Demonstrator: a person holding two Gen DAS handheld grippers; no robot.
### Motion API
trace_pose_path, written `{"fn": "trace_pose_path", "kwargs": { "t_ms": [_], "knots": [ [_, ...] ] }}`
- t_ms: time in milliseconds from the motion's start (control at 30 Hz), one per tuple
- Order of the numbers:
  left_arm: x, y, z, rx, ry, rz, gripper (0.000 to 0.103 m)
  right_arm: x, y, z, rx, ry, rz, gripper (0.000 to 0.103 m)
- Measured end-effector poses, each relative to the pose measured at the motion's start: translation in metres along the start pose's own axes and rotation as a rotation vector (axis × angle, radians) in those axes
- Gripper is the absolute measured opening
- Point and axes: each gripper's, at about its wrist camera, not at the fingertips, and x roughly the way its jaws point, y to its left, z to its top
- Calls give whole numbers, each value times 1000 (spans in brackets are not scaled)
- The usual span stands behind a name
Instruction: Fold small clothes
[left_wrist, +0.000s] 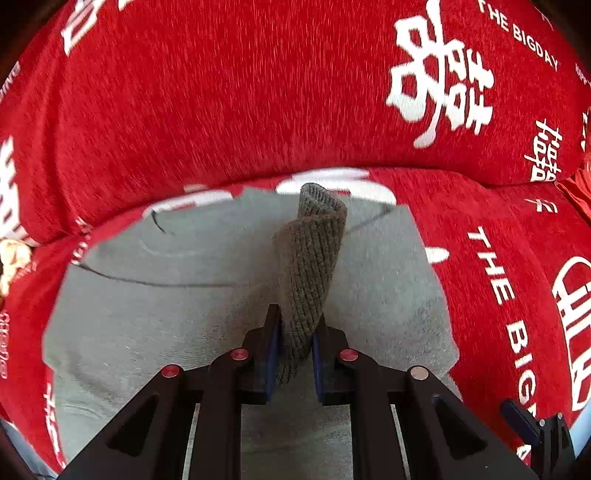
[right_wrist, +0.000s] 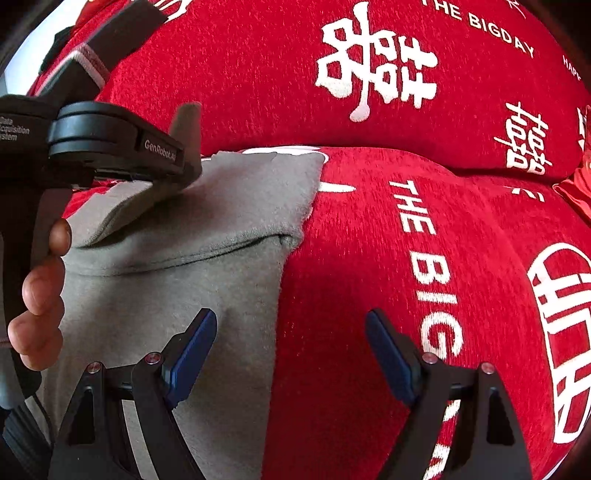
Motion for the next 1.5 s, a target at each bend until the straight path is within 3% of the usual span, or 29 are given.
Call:
{"fn": "trace_pose_path", "kwargs": {
  "t_ms": [100,133,167,200,233,300,467,700,800,900,1000,1133,1267,1367,1500],
  "knots": [
    [11,7,-2,-39,42,-56,15,2,-2,-2,9,5,-1,86],
    [14,9,-3,-48,57,-78,22,2,-2,-2,11,7,-2,86],
    [17,12,-4,-60,73,-99,35,2,-2,-3,10,8,-4,86],
    [19,13,-5,-72,74,-106,74,2,-2,-3,9,8,-6,86],
    [18,15,-7,-83,60,-104,97,2,-2,-3,6,8,-9,86],
    [12,17,-9,-95,0,-88,97,2,-2,-4,5,9,-12,86],
    [6,25,-14,-86,-11,-122,97,-1,-3,-3,8,10,-24,86],
    [-33,73,-24,-117,-95,-252,97,-18,1,27,30,-46,10,86],
    [-36,97,-25,-151,-110,-202,97,-11,20,59,6,-67,12,86],
    [-24,125,-28,-221,-70,-131,97,15,44,93,5,-26,41,86],
    [-11,147,-38,-266,-26,-66,97,46,66,109,-31,34,-7,86],
    [0,168,-65,-247,19,-16,97,70,76,84,-102,133,-86,86],
    [-4,163,-87,-140,-12,36,97,50,68,55,-126,72,-70,86],
    [-22,162,-95,-137,-41,18,97,36,58,44,-105,119,-158,86],
    [-42,153,-102,-122,-99,-1,97,7,62,43,-21,50,-81,86]
  ]
}}
